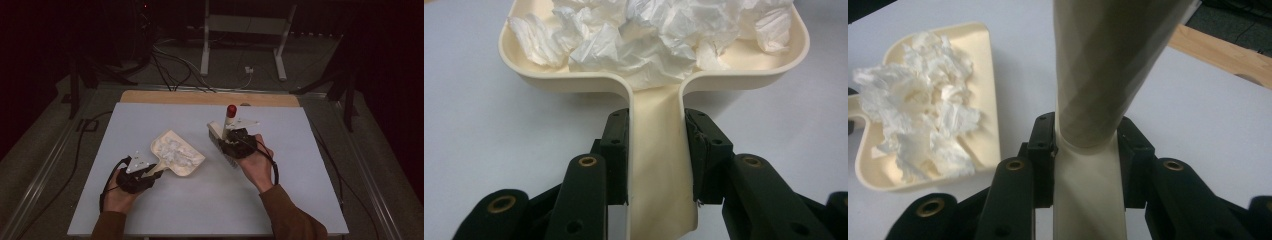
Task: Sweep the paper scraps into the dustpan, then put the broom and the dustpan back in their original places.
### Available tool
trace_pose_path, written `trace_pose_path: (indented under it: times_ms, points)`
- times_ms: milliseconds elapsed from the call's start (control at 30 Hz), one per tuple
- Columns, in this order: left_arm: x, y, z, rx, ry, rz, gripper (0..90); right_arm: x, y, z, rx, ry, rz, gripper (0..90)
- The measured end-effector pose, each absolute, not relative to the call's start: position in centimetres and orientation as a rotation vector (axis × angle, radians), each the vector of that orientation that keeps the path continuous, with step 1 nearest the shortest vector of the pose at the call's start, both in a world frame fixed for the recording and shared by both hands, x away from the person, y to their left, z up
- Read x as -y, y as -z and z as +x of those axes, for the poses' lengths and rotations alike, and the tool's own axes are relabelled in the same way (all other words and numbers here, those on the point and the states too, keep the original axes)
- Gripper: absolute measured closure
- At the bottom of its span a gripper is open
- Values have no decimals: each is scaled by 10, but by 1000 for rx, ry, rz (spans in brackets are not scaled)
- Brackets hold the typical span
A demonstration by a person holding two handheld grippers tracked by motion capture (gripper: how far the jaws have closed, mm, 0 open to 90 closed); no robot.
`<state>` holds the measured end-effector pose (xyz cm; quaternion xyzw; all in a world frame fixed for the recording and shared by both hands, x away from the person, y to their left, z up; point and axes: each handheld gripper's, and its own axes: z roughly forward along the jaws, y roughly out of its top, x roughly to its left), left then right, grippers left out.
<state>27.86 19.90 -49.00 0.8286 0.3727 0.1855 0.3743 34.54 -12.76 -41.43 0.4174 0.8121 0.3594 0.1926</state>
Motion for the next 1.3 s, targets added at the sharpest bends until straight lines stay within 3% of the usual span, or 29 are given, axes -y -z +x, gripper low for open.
trace_pose_path:
  times_ms: [700,1300]
  points:
    - [-210,487,270,-1106,-586,2004,666,142,427,350,-2339,-986,1086,673]
    - [-222,486,265,-1200,-632,1932,666,190,442,343,-2550,-1023,882,672]
